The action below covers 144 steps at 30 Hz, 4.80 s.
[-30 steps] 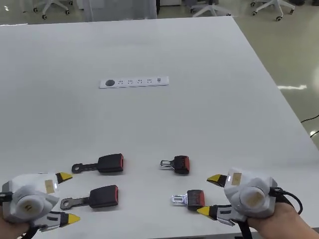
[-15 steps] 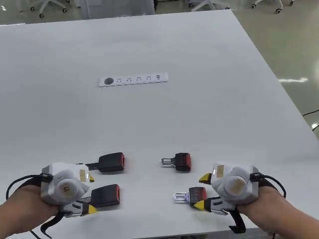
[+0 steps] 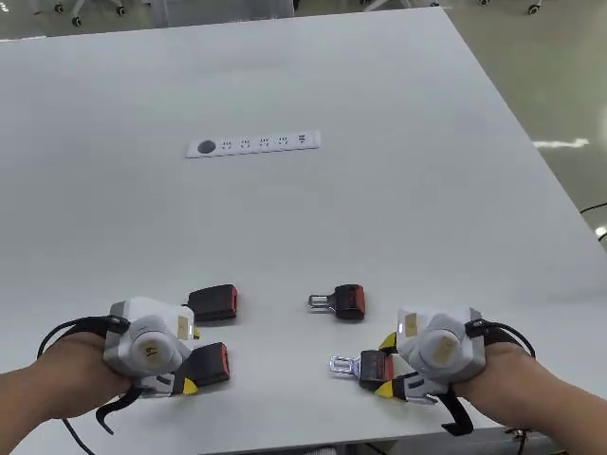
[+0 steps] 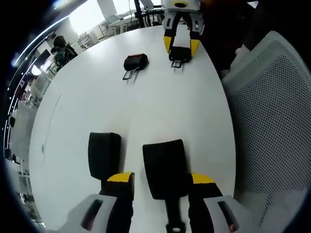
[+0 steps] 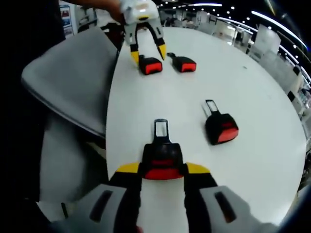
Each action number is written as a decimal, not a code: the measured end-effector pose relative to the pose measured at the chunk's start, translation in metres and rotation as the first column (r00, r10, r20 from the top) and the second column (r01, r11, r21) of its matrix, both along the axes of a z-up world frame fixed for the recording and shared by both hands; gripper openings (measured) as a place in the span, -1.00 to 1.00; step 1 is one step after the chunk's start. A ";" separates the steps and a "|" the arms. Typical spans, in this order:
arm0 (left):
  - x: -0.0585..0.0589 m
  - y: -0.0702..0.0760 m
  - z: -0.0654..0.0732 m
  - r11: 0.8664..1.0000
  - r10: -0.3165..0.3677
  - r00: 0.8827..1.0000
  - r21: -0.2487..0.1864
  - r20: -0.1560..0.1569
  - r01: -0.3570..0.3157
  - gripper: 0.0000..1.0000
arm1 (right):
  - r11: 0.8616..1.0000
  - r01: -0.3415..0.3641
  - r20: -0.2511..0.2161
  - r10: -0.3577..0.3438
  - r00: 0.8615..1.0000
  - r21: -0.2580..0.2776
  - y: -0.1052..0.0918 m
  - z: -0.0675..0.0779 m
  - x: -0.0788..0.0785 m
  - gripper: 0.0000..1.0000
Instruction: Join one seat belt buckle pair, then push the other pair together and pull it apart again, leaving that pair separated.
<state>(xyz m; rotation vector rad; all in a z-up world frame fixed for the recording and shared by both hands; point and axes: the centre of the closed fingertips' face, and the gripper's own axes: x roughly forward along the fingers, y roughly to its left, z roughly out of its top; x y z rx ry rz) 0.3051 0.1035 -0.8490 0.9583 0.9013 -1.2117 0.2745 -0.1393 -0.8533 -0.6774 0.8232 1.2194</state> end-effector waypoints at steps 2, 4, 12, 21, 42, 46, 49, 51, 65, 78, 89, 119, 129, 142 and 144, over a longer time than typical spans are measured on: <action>-0.003 -0.001 -0.001 1.000 -0.010 1.000 0.000 -0.013 0.010 -0.16 | 1.000 -0.010 -0.001 0.010 1.000 -0.005 0.000 0.000 0.001 -0.34; -0.006 0.001 -0.003 1.000 -0.022 0.999 0.015 -0.023 0.022 -0.18 | 1.000 -0.012 -0.005 0.012 1.000 -0.003 0.001 -0.001 0.002 -0.35; -0.010 -0.001 -0.008 0.998 -0.051 0.998 0.033 -0.034 0.052 -0.32 | 1.000 -0.020 -0.016 0.020 1.000 0.013 0.004 -0.002 0.007 -0.35; -0.011 -0.001 -0.008 0.995 -0.074 0.996 0.062 -0.051 0.077 -0.34 | 0.999 -0.039 -0.022 0.039 0.999 0.006 0.005 -0.003 0.006 -0.34; -0.011 -0.001 -0.010 0.992 -0.075 0.995 0.099 -0.071 0.082 -0.33 | 0.998 -0.063 0.002 0.063 0.998 -0.008 0.042 -0.002 0.004 -0.33; -0.011 -0.001 -0.010 0.989 -0.087 0.993 0.111 -0.077 0.095 -0.33 | 0.998 -0.059 0.004 0.058 0.998 0.019 0.060 -0.002 0.003 -0.33; -0.011 -0.001 -0.010 0.987 -0.101 0.992 0.118 -0.081 0.110 -0.33 | 0.998 -0.049 0.002 0.049 0.999 0.032 0.073 -0.001 0.005 -0.33; -0.011 -0.001 -0.010 0.987 -0.104 0.991 0.117 -0.084 0.114 -0.33 | 0.998 -0.059 0.004 0.059 0.998 0.034 0.083 -0.002 0.005 -0.33; -0.011 -0.002 -0.011 0.982 -0.124 0.989 0.136 -0.083 0.134 -0.33 | 0.995 -0.100 0.020 0.100 0.995 0.022 0.134 -0.002 0.008 -0.33; -0.012 -0.003 -0.012 0.980 -0.129 0.988 0.138 -0.089 0.141 -0.33 | 0.995 -0.095 0.001 0.095 0.995 0.018 0.144 -0.003 0.008 -0.34; -0.012 -0.003 -0.012 0.979 -0.127 0.988 0.147 -0.092 0.139 -0.34 | 0.995 -0.093 0.015 0.093 0.996 0.033 0.145 -0.001 0.012 -0.35; -0.012 -0.003 -0.011 0.981 -0.133 0.986 0.129 -0.104 0.146 -0.36 | 0.989 -0.128 0.027 0.126 0.992 0.079 0.176 -0.001 0.017 -0.41; -0.013 -0.001 -0.014 0.979 -0.147 0.983 0.124 -0.106 0.160 -0.36 | 0.986 -0.101 0.022 0.099 0.995 0.129 0.181 0.000 0.017 -0.42; -0.010 0.001 -0.013 0.987 -0.136 0.984 0.073 -0.111 0.145 -0.36 | 0.983 -0.133 0.037 0.130 0.991 0.124 0.177 0.001 0.015 -0.40; -0.010 0.000 -0.013 0.987 -0.136 0.985 0.068 -0.108 0.144 -0.36 | 0.983 -0.123 0.032 0.120 0.992 0.133 0.177 0.000 0.015 -0.40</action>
